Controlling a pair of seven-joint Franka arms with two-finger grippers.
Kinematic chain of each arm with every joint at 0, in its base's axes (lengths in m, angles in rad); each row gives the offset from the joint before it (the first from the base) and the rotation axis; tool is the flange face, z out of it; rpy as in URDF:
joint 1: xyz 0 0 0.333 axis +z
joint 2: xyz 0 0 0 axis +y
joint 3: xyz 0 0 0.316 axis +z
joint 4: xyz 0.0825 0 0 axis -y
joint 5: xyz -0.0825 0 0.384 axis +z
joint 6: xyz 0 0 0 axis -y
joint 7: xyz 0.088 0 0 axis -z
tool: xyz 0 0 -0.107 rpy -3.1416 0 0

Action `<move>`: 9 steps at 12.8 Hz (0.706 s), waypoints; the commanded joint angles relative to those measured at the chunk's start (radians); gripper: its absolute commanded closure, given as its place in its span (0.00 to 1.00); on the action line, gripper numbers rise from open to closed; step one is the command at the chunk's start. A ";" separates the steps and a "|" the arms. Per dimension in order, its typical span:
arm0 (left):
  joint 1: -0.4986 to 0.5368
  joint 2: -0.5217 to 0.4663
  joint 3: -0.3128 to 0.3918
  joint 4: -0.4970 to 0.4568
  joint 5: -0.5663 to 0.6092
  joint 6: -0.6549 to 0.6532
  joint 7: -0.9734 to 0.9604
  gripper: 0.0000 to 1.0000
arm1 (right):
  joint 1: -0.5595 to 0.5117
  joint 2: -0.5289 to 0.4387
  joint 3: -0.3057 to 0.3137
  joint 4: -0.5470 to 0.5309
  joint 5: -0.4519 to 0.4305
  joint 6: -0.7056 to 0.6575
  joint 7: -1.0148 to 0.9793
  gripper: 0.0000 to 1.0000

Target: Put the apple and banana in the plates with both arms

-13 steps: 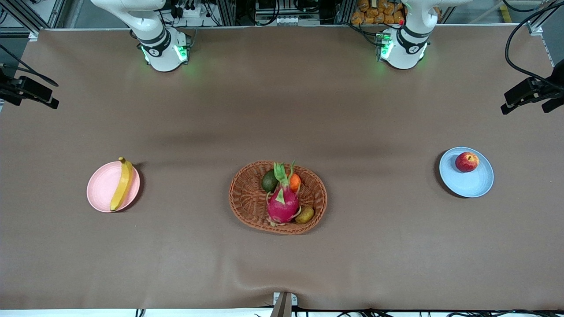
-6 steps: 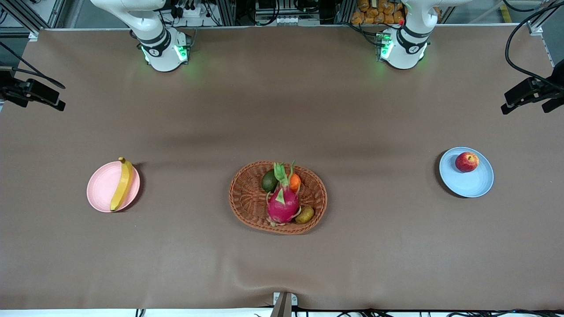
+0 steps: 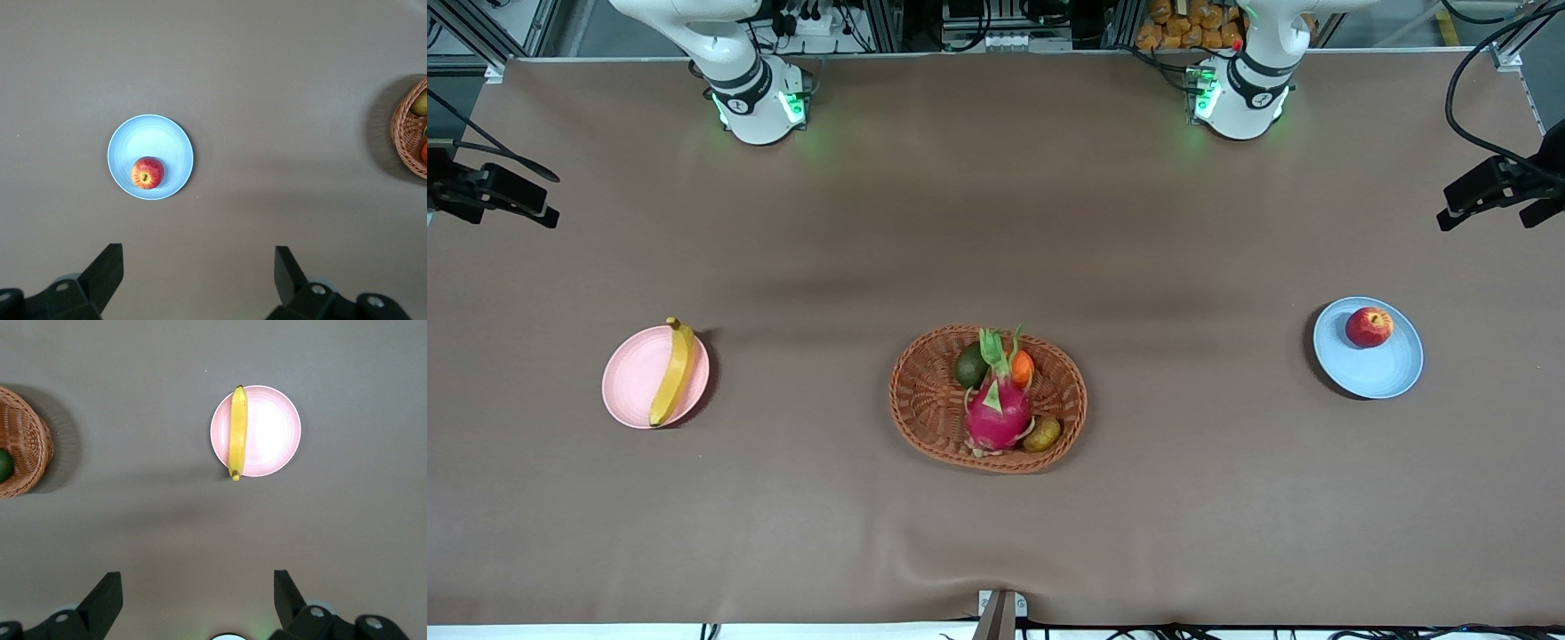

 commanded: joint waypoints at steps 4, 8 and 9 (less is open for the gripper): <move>0.001 0.000 -0.006 0.015 -0.004 -0.012 -0.005 0.00 | -0.002 0.012 -0.001 0.026 -0.009 -0.010 -0.017 0.00; 0.001 0.000 -0.008 0.013 -0.013 -0.018 -0.003 0.00 | -0.002 0.013 -0.001 0.026 -0.009 -0.010 -0.017 0.00; 0.002 0.000 -0.008 0.013 -0.015 -0.018 -0.003 0.00 | -0.002 0.013 -0.001 0.026 -0.009 -0.012 -0.018 0.00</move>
